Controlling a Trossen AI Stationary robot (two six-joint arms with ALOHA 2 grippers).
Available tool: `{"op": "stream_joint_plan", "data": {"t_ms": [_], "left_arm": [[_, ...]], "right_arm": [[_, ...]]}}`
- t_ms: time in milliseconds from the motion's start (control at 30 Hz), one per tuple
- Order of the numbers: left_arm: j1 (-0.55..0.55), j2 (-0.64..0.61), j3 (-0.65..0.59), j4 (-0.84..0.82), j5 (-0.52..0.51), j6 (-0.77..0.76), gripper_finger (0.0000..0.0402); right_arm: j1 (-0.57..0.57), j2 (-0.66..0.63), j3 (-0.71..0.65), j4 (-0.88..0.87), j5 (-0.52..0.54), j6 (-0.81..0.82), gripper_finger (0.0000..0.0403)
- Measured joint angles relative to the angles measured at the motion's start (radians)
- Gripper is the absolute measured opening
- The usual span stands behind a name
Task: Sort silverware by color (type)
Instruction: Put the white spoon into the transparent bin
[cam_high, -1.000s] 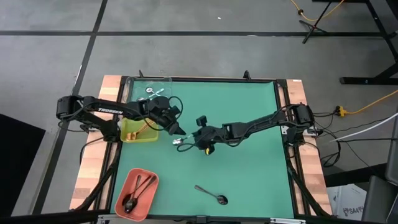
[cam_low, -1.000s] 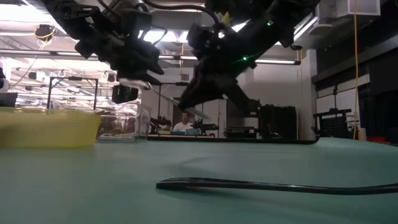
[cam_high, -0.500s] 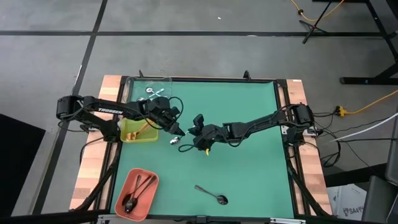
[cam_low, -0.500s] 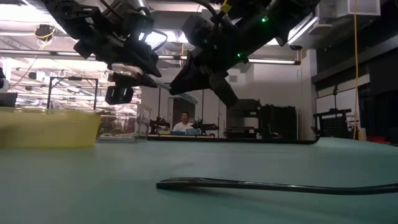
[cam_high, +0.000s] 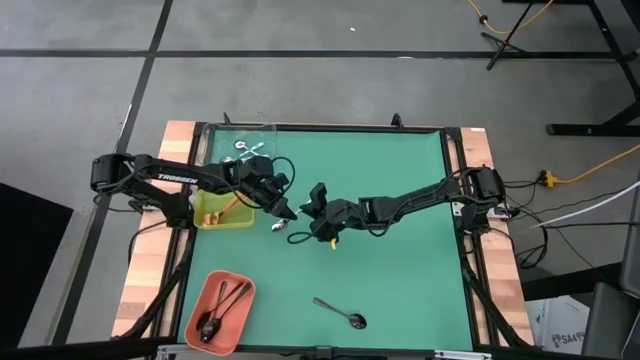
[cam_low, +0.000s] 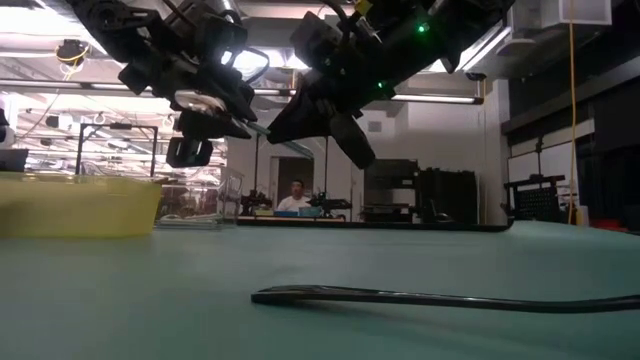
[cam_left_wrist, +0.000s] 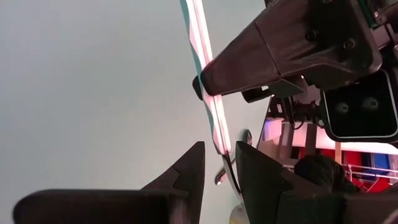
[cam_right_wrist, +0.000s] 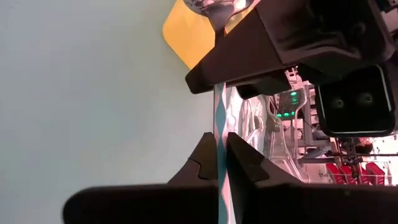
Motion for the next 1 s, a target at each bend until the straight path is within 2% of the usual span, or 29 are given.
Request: {"op": "stream_joint_plan", "data": {"t_ms": [200,700,1000], "left_arm": [[0.001,0.000,0.000,0.000,-0.004,-0.001,0.0080],[0.001,0.001,0.000,-0.007,-0.012,-0.004,0.0022],[0.001,0.001,0.000,-0.007,-0.013,-0.004,0.0015]], "right_arm": [[-0.001,0.000,0.000,-0.001,0.000,0.000,0.0001],[-0.001,0.000,0.000,-0.003,0.000,-0.003,0.0001],[-0.001,0.000,0.000,-0.003,0.000,-0.002,0.0009]]}}
